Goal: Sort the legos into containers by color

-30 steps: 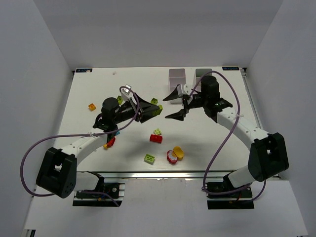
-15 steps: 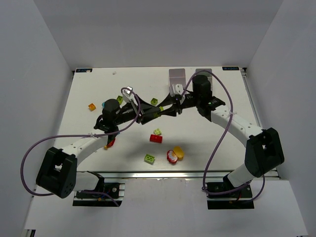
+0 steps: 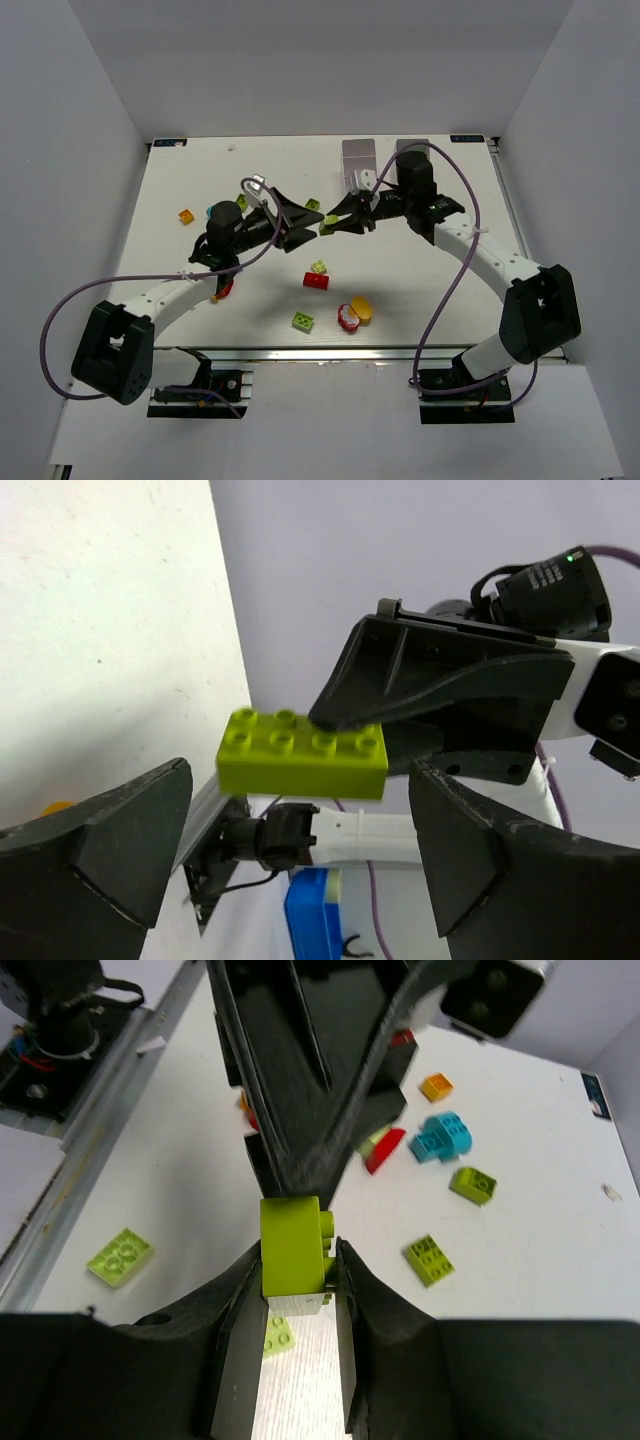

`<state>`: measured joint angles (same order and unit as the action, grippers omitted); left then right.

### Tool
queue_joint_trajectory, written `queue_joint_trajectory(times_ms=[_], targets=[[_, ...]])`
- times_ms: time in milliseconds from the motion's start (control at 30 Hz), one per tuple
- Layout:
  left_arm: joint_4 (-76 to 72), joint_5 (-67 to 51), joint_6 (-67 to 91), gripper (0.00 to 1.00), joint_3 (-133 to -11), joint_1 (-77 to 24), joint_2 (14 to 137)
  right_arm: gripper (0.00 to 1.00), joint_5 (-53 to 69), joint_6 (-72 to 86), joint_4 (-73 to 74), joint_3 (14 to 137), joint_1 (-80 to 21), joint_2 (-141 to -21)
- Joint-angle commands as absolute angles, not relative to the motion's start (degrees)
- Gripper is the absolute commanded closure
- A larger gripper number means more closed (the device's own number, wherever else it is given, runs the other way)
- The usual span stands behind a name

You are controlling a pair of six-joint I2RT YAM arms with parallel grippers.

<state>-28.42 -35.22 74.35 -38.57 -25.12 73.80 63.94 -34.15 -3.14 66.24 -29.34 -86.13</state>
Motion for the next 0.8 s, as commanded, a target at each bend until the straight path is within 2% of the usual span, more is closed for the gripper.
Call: queue_joint_trajectory(times_ms=[0,167,300,567,767], targets=[[-25.23,-31.65,72.25,0.02,-38.67,-23.73,70.49,1.0,60.83,-37.09,2.37,66.62,-26.99,-83.24],[-11.01,-25.5,65.84,0.02,-41.65,-21.01,68.03,1.0,50.91,-35.86,2.02,64.86,-19.96,-81.74],[-1.51,-20.57,61.53,0.02,-43.24,-19.52,66.89,1.0,41.24,-43.31,5.53,67.58,-13.29,-84.97],[1.48,-21.88,61.17,0.02,-39.73,-17.05,66.0,1.0,30.95,-59.75,6.51,76.89,-7.56,-95.17],[3.86,-21.36,60.3,0.02,-39.02,-16.96,64.87,1.0,26.38,-62.84,6.86,86.81,-7.38,-104.23]])
